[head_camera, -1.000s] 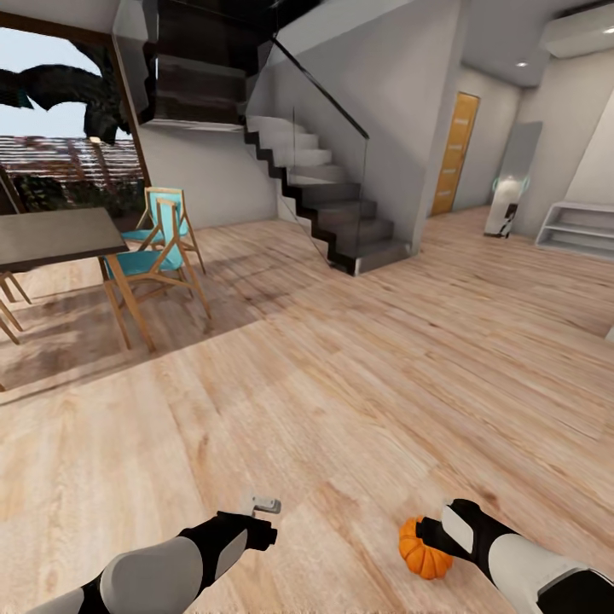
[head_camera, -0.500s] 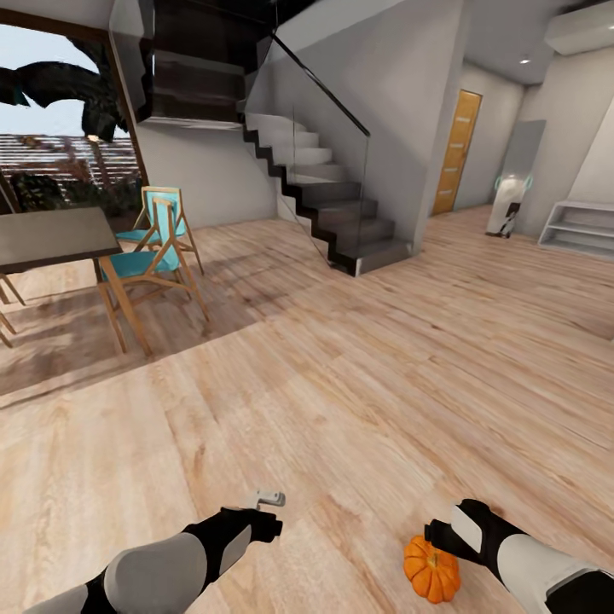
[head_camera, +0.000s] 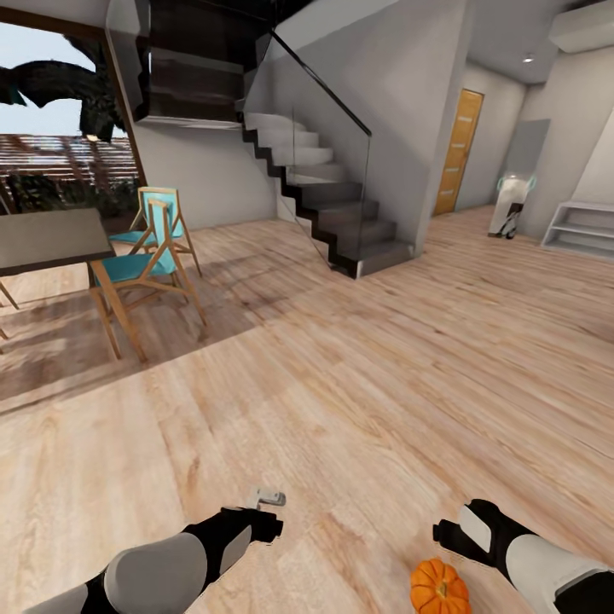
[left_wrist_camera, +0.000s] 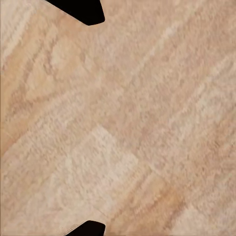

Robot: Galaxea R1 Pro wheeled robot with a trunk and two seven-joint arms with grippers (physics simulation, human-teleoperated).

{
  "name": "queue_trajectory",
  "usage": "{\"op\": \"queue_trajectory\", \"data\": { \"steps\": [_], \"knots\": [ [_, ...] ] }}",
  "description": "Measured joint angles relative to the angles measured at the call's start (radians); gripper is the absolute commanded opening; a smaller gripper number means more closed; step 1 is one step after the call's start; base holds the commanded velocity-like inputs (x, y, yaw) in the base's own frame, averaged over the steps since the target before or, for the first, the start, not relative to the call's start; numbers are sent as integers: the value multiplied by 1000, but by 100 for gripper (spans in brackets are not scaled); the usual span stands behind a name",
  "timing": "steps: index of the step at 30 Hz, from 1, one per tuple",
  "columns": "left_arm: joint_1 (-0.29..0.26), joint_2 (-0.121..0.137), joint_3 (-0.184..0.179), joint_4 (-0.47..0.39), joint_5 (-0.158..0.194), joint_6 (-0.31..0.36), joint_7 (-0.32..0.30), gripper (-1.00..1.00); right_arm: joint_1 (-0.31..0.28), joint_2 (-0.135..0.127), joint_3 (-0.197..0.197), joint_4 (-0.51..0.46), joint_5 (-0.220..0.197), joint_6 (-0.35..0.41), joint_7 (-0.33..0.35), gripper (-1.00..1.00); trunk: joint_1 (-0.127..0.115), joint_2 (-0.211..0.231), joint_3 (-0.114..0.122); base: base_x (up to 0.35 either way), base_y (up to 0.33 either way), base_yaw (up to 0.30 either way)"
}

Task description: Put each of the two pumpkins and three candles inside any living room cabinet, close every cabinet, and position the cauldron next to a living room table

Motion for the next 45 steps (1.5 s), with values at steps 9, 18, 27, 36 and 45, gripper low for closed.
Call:
{"op": "queue_trajectory", "data": {
  "steps": [9,18,27,36,45],
  "knots": [
    [0,0,0,0,0,-5,-1,100,0,0,1,0,0,-4,0,100,1,0,0,93,0,0],
    [0,0,0,0,0,-4,-1,100,0,-2,1,0,0,-5,0,100,4,-2,-31,4,0,0],
    [0,0,0,0,1,-3,-1,100,0,-4,1,0,0,-2,10,100,8,-4,-66,0,0,0],
    [0,0,0,0,0,-2,-1,100,0,-24,0,-1,0,11,102,100,12,-6,-101,0,0,0],
    [0,0,0,0,0,-1,-1,100,0,-30,0,-2,-1,10,147,100,16,-8,-135,0,0,0]
  ]
}}
